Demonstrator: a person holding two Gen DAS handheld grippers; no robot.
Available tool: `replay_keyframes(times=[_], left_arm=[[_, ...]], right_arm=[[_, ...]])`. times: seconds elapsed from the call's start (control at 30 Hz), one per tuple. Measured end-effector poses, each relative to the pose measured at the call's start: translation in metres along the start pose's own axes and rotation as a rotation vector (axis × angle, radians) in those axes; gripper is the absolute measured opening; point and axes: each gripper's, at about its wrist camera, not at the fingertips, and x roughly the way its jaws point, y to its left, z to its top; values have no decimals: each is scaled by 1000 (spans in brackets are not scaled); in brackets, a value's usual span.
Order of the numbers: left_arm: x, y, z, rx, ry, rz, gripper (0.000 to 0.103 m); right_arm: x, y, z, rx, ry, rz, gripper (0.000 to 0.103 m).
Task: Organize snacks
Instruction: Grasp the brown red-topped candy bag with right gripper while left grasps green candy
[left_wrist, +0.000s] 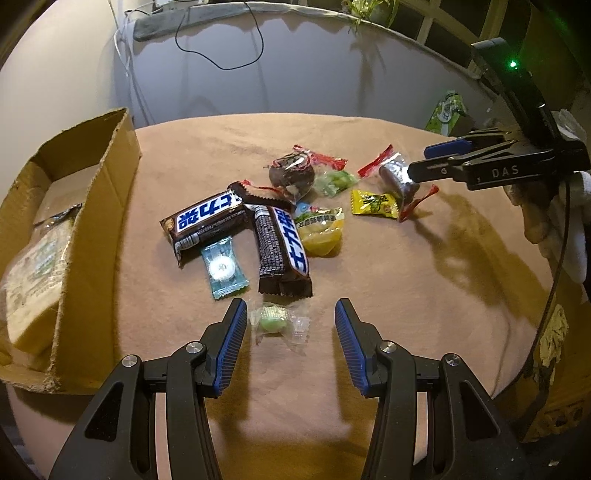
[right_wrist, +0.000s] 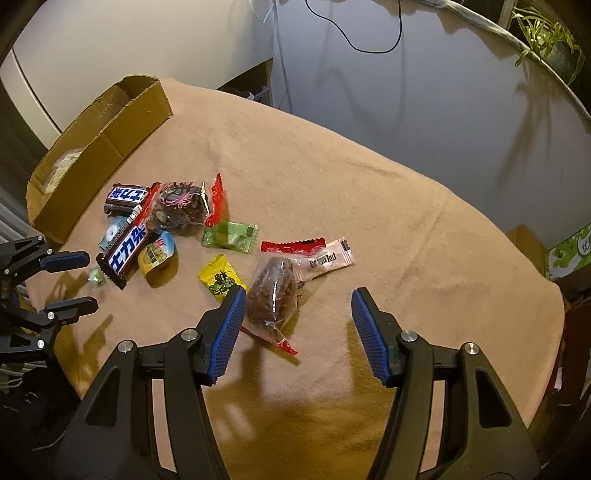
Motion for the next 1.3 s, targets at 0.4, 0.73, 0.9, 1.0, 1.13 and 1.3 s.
replay_keyframes(times=[0.4,0.73,0.9,1.0,1.13,1.3], left_arm=[[13,1,2,7,21,24,49],[17,3,5,12,18,31,48],[16,4,3,13,14,27,48],[15,4,2,20,12,28,41],[14,5,1,18,9,24,33],[13,3,0,30,4,18,28]], right_arm=[[14,4,6,8,21,24,66],[28,11,11,12,51,34,66],[31,11,11,8,64,37,65],[34,11,12,14,72,42,55],[35,13,11,16,75,51,49],[33,15,10,18,76,49,40]])
